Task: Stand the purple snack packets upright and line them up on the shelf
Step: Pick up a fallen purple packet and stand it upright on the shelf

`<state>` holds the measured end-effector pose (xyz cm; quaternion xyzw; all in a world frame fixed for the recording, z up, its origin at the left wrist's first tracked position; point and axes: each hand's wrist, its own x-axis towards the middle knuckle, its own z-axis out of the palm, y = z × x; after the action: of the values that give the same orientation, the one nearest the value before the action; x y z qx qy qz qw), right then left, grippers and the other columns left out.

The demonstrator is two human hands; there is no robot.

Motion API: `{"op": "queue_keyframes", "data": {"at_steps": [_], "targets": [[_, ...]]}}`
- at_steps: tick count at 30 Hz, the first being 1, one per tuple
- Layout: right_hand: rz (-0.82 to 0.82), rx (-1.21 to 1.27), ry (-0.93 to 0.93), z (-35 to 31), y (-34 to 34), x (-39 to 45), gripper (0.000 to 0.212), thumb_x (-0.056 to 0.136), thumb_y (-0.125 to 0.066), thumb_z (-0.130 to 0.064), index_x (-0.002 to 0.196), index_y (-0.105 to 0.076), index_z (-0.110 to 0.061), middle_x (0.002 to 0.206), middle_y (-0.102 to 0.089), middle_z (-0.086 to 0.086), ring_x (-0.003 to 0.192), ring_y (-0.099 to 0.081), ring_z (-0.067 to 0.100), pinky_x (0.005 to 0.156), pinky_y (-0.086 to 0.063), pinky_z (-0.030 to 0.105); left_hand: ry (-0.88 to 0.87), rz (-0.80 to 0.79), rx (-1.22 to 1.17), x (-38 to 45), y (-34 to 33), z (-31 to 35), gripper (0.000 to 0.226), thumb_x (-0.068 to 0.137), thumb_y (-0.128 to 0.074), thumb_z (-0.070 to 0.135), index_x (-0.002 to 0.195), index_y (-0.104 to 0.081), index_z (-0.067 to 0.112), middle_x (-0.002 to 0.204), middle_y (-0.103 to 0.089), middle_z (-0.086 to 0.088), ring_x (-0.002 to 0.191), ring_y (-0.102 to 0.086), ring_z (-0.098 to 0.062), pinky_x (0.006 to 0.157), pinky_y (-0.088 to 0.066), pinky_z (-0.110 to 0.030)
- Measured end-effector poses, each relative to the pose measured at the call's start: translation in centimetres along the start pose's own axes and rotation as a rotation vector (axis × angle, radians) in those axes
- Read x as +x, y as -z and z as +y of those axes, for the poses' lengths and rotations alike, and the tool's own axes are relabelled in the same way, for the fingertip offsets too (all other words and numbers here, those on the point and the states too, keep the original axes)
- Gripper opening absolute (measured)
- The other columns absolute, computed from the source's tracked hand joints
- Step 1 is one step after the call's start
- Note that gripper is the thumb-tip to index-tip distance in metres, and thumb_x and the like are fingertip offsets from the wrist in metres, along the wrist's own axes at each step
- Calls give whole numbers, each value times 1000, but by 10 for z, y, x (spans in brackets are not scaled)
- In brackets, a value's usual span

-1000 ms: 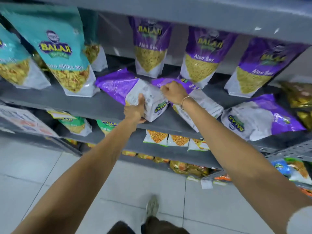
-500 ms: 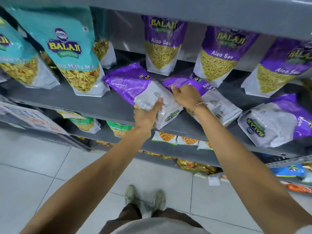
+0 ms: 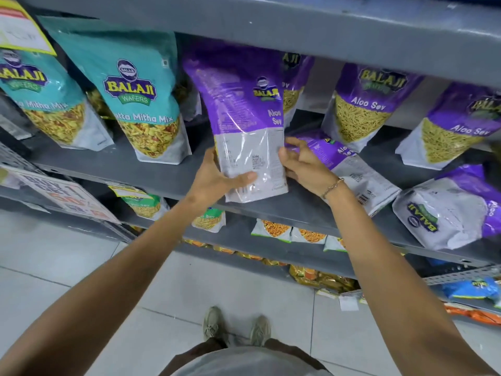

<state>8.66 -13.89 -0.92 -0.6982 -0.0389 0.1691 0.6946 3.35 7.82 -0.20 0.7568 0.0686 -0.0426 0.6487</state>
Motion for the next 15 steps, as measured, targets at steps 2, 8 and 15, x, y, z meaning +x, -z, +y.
{"op": "queue_keyframes", "data": {"at_steps": [2,8,15], "targets": [[-18,-55,21,0,-2,-1,46,91,-57,-10,130,-34,-17,111,-66,2,107,-61,12,91,-54,26,-33,-74,110,14,13,-2,93,47,-92,36,122,-39,25,119,-61,10,110,-60,-6,95,-51,-35],[171,-88,179,1,-24,11,54,79,-68,5,126,-43,-7,117,-60,5,96,-64,2,77,-53,12,-155,-113,200,64,27,3,100,47,-92,17,132,-38,16,130,-56,-2,120,-54,-16,100,-48,-45],[247,-155,200,11,-45,36,65,77,-72,1,131,-35,-2,128,-56,13,116,-56,22,102,-49,41,-155,-7,162,82,18,-20,86,64,-84,6,136,-36,8,130,-54,-3,121,-51,-21,99,-44,-23]]}}
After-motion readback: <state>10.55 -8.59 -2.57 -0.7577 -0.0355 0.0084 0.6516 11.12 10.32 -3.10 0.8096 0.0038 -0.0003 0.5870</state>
